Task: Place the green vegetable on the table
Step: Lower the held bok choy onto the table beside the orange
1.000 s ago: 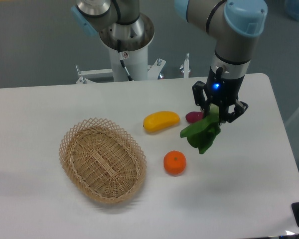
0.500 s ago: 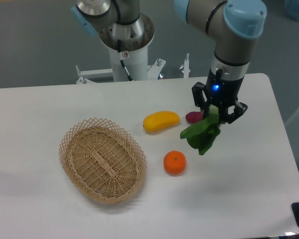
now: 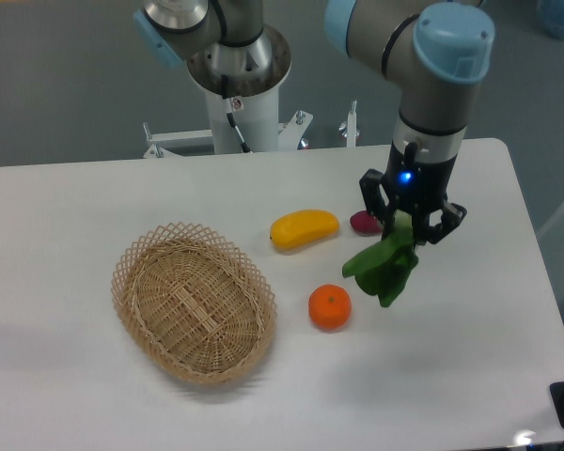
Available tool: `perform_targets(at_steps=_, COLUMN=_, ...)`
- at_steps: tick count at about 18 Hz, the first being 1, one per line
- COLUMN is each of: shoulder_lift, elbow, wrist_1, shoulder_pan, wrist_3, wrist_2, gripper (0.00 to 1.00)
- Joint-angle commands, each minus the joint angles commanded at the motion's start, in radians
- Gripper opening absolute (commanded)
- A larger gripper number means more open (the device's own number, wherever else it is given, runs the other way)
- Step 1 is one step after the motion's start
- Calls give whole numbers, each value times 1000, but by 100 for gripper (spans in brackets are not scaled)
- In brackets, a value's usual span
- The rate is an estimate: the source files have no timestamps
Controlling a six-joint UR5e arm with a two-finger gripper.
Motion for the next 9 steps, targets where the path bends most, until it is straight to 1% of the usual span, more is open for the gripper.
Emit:
perform_targets(at_steps=2, shoulder_lift=-29, elbow=-5, wrist_1=42, shoulder_pan=-20, wrist_3=11, wrist_2=75, gripper=44)
perform_targets(at_steps=3, shoulder_lift=-48, elbow=-3, wrist_1=61, shoulder_pan=-20, wrist_3=12, wrist_2=92, gripper=44)
perform_targets(at_steps=7, shoulder_lift=-130, elbow=-3, wrist_1=137, shoulder_pan=-17, wrist_3=73, wrist_2=100, gripper=44)
perform_targets(at_steps=8, shoulder_lift=-147, elbow=-9, wrist_1=158, shoulder_pan=-14, wrist_3=90, wrist_2=102, gripper=44)
perform_targets(at_steps=9, shoulder_lift=-152, elbow=-23, wrist_1=177, shoulder_pan=-12, wrist_3=104, wrist_2=112, gripper=44)
